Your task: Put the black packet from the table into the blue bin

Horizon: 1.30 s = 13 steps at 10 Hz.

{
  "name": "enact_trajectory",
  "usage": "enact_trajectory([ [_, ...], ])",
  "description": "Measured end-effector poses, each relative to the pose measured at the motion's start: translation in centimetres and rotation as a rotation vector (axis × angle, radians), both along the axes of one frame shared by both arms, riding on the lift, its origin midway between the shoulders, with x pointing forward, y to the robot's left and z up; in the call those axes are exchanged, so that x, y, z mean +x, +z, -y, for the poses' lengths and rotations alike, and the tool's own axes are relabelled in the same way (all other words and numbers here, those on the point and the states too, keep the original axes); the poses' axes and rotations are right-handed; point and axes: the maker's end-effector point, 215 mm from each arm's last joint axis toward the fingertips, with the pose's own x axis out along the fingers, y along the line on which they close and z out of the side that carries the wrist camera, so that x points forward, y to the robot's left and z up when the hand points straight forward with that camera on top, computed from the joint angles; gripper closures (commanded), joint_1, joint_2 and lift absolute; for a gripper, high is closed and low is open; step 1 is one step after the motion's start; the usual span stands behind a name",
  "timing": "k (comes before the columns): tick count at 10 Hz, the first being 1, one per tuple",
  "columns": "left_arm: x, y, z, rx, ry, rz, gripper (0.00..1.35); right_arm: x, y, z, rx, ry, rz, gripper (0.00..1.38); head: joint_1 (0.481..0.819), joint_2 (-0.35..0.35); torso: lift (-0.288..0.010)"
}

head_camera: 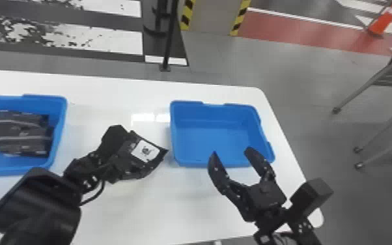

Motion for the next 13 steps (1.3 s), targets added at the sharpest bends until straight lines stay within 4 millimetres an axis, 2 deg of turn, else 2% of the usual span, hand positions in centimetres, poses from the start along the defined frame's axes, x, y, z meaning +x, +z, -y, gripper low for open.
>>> enact_trajectory([
  [2, -0.3, -1.4, -0.3, 0.019, 0.014, -0.046, 0.97, 0.1, 0.0, 0.0, 0.005, -0.001, 0.0, 0.14, 0.695, -0.28, -0.11],
  [3, -0.4, -1.4, -0.3, 0.015, 0.012, -0.041, 1.21, 0.0, 0.0, 0.0, 0.006, -0.001, -0.001, 0.14, 0.695, -0.28, -0.11],
  [7, -0.4, 1.3, 0.8, -0.043, -0.047, 0.063, 1.21, -0.1, -0.3, 0.1, 0.014, -0.003, -0.006, 0.14, 0.695, -0.295, -0.11],
  [9, 1.0, 4.3, -0.4, -0.109, -0.051, 0.12, 1.21, -0.3, -0.3, 0.0, 0.016, -0.002, -0.009, 0.14, 0.695, -0.279, -0.11],
  [11, 2.3, 9.8, -3.3, -0.149, -0.043, 0.231, 1.21, -0.3, -0.2, 0.0, 0.013, -0.001, -0.007, 0.14, 0.695, -0.24, -0.11],
  [12, 2.1, 12.2, -6.0, -0.14, -0.027, 0.285, 1.21, -0.4, -0.1, 0.0, 0.013, -0.001, -0.007, 0.14, 0.695, -0.223, -0.11],
  [13, 1.5, 13.3, -9.5, -0.11, 0.005, 0.316, 1.21, -0.5, -0.1, 0.0, 0.015, -0.001, -0.008, 0.14, 0.695, -0.182, -0.11],
])
